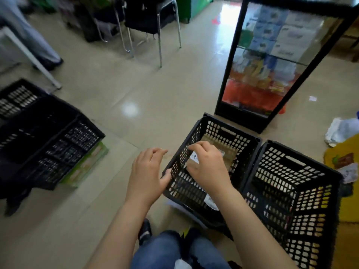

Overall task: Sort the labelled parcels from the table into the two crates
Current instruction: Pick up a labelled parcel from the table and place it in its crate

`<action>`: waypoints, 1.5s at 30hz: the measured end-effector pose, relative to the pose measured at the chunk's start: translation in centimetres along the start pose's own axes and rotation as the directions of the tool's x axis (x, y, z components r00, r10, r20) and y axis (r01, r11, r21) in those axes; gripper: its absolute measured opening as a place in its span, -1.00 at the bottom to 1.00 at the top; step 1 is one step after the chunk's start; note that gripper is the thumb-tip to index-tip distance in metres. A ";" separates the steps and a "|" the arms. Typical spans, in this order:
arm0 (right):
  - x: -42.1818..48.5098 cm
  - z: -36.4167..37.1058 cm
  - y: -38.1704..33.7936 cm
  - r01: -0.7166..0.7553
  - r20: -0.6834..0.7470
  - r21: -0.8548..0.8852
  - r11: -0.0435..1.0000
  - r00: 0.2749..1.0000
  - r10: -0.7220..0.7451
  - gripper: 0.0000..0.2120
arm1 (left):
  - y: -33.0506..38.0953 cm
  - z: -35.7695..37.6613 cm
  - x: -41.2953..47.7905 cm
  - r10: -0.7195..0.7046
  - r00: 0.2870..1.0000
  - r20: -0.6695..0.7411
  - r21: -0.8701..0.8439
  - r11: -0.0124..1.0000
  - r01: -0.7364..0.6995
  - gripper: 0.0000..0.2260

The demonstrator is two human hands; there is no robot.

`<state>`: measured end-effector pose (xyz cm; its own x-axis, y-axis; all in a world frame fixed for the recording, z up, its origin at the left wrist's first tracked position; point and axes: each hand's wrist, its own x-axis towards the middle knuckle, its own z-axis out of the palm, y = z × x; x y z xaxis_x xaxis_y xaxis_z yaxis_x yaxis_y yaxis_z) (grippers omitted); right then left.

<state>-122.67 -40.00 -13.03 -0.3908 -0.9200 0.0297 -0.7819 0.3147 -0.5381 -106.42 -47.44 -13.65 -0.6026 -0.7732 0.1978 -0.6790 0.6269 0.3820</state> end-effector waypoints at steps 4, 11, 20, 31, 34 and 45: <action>0.3 0.5 -5.2 0.190 0.071 0.013 0.982 0.979 -0.191 -0.63 | -2.4 -3.7 -3.2 -0.164 0.977 -0.135 -0.028 0.986 0.162 -0.58; -1.4 5.1 -17.3 0.498 0.189 0.072 0.864 0.844 -0.502 -0.62 | -8.5 -11.3 -12.3 -0.409 0.836 -0.365 -0.031 0.903 0.428 -0.54; -11.7 13.4 -38.4 0.831 0.250 0.185 0.524 0.476 -0.843 -0.62 | -16.3 -23.2 -32.8 -0.588 0.546 -0.597 -0.013 0.687 0.726 -0.56; -29.7 21.6 -58.2 0.909 0.270 0.411 0.067 -0.051 -0.962 -0.58 | -19.7 -34.3 -56.1 -0.637 0.194 -0.746 -0.053 0.348 0.936 -0.56; -33.6 23.4 -62.2 0.883 0.267 0.467 -0.044 -0.188 -0.945 -0.56 | -20.1 -36.1 -60.5 -0.642 0.097 -0.760 -0.077 0.238 0.968 -0.52; -43.3 31.7 -77.4 0.712 0.173 0.628 -0.314 -0.521 -0.836 -0.60 | -24.7 -42.5 -69.7 -0.551 -0.257 -0.794 -0.213 -0.144 0.966 -0.50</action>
<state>-29.83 -31.98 0.61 0.9412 0.1760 0.2883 0.2723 -0.9004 -0.3394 -29.83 -13.12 1.44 0.8620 -0.2223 0.4555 -0.3948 -0.8581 0.3283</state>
